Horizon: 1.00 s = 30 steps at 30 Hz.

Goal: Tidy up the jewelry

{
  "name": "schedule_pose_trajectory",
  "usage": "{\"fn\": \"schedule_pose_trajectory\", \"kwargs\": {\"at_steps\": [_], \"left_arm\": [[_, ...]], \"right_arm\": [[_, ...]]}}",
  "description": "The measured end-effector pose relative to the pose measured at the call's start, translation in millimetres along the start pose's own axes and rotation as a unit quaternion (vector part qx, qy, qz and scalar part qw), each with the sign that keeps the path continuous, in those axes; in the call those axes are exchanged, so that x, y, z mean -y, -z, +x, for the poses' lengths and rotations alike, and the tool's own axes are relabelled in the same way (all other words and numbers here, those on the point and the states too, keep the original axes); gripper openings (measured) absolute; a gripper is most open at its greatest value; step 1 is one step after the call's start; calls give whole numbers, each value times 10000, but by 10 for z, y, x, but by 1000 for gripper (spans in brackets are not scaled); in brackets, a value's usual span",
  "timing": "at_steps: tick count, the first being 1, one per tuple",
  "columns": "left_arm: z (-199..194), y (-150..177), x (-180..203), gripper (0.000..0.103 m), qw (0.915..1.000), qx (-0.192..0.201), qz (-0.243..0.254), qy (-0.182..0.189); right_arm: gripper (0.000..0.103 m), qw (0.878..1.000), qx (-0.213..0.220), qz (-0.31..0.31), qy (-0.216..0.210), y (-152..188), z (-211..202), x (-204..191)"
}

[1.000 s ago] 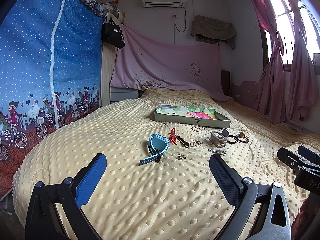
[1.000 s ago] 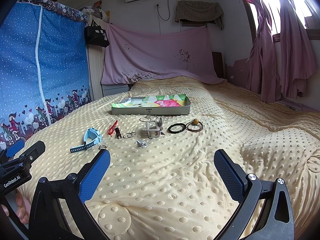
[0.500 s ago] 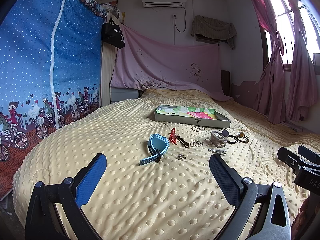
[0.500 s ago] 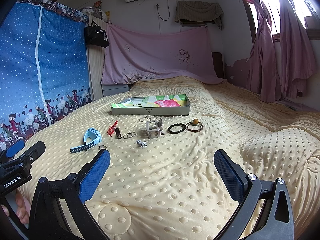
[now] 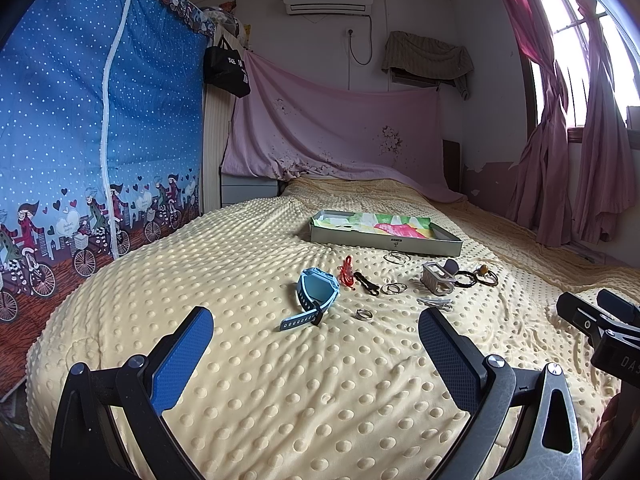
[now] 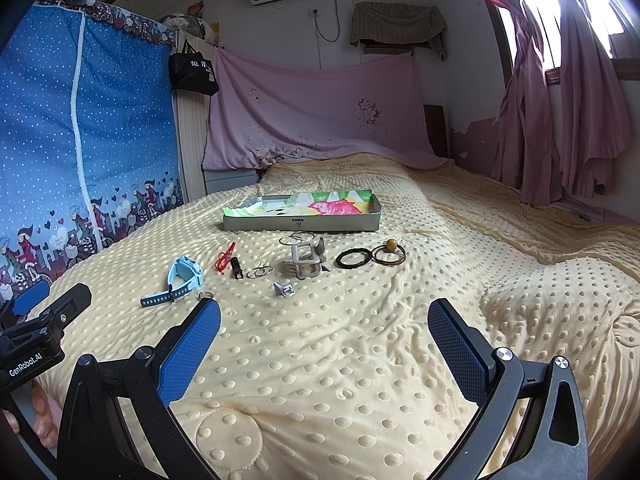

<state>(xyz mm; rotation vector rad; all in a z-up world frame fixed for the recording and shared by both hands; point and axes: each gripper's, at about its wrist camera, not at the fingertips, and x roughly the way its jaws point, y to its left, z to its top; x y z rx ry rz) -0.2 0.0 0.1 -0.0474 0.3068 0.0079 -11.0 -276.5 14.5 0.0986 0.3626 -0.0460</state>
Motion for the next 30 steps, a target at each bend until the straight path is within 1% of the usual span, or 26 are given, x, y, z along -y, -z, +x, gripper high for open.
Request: {"fn": "schedule_pose_trajectory", "kwargs": {"at_steps": [8,11,19,25,30], "left_arm": [[11,-11,-8,103,10000,-33,-18,21],[73,-78,-34,103,9999,-116,-65,88],[167,-222,-54,103,9999,-119,-68,15],[336,-339,-88,103,9993,-364,-90,6],[629,-425,-147,103,9976,-670,-133,113]], "right_arm": [[102,10000,-26,4,3,-4,5,4],[102,10000,-56,-23,-44,-23,29,-3],[102,9992,98,-356,-120,-204,46,-42],[102,9991,112,-307,-282,-379,152,-15],[102,9979,38,-431,-490,-480,354,-48]]}}
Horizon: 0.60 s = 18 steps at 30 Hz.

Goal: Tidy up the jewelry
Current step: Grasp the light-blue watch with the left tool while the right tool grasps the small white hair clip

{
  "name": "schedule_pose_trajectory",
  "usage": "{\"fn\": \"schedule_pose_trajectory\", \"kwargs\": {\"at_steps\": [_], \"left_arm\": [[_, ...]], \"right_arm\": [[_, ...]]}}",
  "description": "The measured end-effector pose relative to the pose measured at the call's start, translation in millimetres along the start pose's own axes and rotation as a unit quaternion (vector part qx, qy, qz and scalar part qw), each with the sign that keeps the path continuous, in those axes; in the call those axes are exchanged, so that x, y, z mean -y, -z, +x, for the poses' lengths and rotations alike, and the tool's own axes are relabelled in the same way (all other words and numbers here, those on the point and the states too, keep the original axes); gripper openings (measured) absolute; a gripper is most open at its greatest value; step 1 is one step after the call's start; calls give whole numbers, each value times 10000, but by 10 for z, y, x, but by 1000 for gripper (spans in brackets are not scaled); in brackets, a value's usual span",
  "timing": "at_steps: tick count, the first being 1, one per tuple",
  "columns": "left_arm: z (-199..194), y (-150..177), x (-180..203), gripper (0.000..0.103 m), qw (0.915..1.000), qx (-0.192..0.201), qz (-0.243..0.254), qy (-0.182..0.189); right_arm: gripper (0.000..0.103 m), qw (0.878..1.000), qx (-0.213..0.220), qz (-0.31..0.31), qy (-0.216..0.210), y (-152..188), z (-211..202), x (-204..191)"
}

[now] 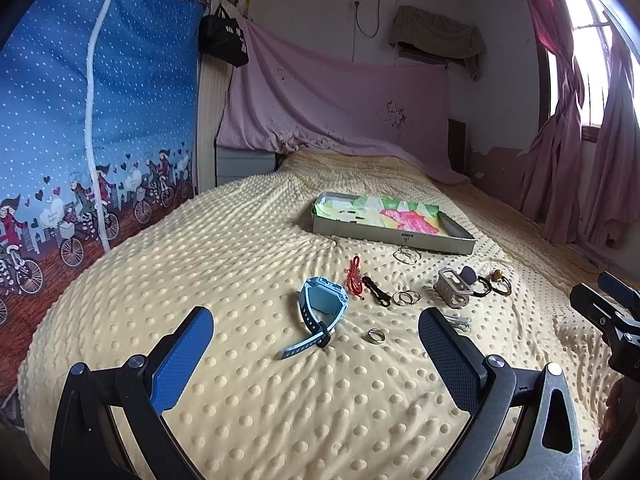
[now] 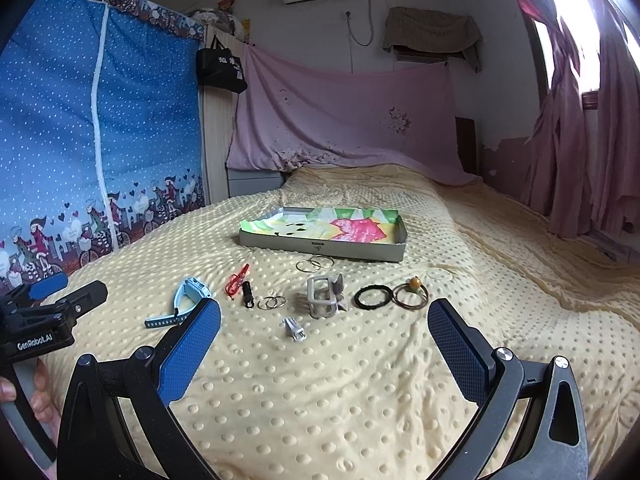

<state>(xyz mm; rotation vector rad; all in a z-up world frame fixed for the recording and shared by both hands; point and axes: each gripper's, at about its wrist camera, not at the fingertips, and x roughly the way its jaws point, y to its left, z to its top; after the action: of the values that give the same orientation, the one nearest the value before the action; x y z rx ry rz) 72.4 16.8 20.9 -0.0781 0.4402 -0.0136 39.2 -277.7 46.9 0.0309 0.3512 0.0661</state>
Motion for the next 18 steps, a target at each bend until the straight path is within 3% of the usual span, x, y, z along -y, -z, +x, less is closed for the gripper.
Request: {"fn": "schedule_pose_trajectory", "kwargs": {"at_steps": [18], "left_arm": [[899,-179,-122,103,9991,-396,-51,-125]], "right_arm": [[102,9976,-436,-102,-533,-86,944,-85]]}}
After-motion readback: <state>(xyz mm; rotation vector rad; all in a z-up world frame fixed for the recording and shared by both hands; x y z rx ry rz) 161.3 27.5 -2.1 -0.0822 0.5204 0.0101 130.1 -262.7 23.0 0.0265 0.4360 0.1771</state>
